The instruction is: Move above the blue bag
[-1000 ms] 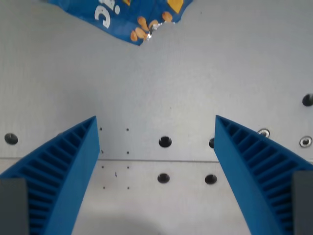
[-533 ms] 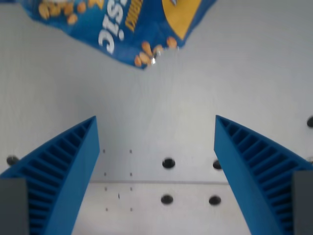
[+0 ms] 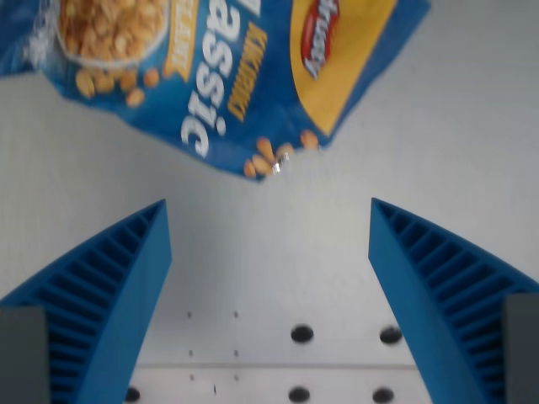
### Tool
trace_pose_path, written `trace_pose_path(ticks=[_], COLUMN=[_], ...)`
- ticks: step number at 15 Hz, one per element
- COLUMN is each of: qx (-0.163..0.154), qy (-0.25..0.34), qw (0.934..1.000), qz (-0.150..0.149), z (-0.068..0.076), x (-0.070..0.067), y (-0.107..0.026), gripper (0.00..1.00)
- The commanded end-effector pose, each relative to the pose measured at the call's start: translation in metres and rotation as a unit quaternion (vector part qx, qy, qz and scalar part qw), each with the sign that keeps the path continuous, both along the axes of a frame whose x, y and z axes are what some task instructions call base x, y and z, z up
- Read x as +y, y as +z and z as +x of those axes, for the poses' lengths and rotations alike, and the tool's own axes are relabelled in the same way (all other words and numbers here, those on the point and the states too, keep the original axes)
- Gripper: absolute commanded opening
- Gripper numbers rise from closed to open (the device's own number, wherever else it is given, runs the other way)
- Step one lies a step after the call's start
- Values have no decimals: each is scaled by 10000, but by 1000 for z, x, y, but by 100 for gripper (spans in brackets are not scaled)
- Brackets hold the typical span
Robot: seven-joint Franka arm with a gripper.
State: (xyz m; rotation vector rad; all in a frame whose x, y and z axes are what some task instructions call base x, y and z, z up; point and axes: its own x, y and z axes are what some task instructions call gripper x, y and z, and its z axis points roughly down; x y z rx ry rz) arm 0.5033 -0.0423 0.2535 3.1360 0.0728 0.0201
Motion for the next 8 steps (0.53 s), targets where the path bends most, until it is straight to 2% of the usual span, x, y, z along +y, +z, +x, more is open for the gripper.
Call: trace_pose_path(ticks=[1,8], qx=[6,-5], qy=[-161,-162], qw=[9999,9999], qz=[37,18], z=[17,47], x=[5,13], y=[-6,-26], gripper=[100,100])
